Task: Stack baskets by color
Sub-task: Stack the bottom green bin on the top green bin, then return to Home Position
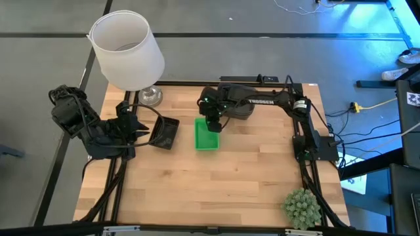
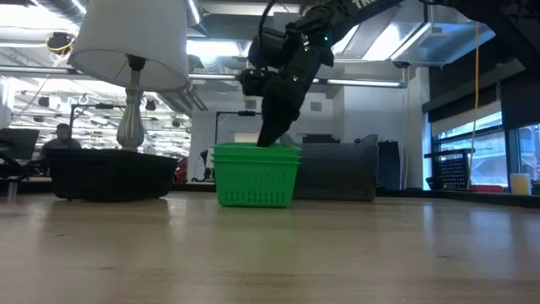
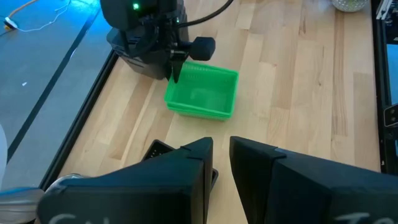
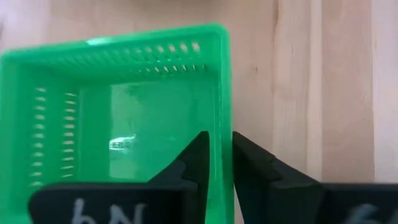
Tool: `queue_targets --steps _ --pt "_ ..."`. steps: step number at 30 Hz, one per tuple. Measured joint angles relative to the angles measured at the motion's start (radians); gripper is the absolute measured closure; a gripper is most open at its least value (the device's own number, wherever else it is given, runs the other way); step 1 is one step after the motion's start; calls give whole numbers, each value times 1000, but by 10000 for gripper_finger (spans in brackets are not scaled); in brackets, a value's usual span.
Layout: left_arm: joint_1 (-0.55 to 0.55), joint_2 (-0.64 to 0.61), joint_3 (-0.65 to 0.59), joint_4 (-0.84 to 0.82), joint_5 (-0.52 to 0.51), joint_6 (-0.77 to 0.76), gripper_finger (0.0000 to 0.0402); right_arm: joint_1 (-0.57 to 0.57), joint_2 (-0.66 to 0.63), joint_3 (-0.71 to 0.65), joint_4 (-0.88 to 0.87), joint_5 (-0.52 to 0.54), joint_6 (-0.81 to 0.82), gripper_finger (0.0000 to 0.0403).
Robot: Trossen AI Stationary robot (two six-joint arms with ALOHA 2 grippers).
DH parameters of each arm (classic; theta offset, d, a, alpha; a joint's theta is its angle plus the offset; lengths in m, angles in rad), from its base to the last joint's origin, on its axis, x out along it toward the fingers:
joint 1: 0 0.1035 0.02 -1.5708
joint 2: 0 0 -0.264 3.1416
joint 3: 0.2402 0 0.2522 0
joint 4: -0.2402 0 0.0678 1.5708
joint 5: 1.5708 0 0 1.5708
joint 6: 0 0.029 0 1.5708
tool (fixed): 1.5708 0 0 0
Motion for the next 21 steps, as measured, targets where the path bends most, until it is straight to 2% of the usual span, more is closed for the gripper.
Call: queue_targets --steps 11,21 --pt "0 0 0 0 2 0 355 0 -2 168 -83 -8 -1 339" --pt "0 0 0 0 4 0 355 0 -2 217 -126 -8 2 339"
